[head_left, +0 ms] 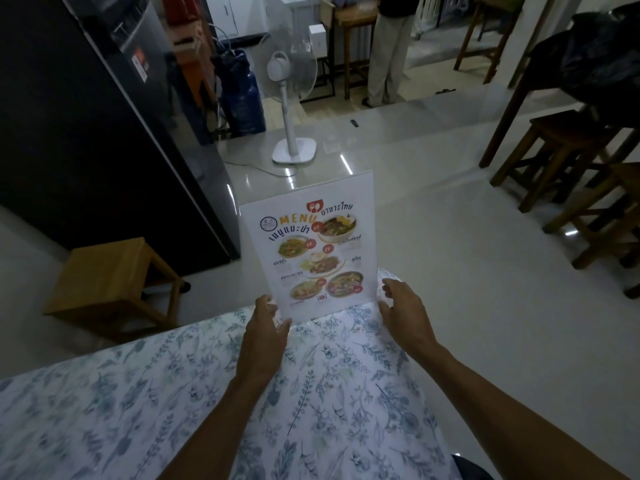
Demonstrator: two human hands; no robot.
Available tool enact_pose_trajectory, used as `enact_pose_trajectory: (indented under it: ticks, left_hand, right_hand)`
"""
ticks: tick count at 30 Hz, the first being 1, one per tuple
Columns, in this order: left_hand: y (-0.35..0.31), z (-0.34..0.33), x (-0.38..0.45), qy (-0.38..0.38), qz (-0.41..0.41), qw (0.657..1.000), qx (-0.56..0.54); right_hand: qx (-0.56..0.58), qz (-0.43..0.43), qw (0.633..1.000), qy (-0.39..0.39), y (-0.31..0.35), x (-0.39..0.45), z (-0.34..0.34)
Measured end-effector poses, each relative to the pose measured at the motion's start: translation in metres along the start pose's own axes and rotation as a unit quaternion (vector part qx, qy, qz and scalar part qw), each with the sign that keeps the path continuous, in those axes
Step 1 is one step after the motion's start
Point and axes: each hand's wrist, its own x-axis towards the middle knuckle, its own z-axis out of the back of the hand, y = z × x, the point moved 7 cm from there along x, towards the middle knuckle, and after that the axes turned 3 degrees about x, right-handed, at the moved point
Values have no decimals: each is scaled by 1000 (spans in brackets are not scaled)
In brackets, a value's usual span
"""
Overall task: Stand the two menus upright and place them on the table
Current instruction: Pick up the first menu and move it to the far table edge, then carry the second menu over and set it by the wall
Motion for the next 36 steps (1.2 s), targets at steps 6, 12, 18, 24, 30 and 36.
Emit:
enact_pose_trajectory:
  ticks: [6,12,18,24,30,36]
  left_hand:
    - [7,15,-33,9,2,1000,8]
    - [11,52,-81,13,-32,999,27]
    - [28,107,-147,20,-66,997,31]
    - [56,177,-219,13,-94,995,19]
    - [104,250,-289,-33,-103,994,27]
    - [176,321,-337,-57,-43,997,23]
  right_hand:
    - [-14,20,1000,-17,13,-45,9]
    - [-18,44,998,-32,52,-101,9]
    - [-16,77,996,-46,107,-180,-1]
    - [-5,102,993,-59,177,-272,-25]
    - [7,139,990,-33,251,-353,-72]
    - [-3,188,981,50,317,-407,-135]
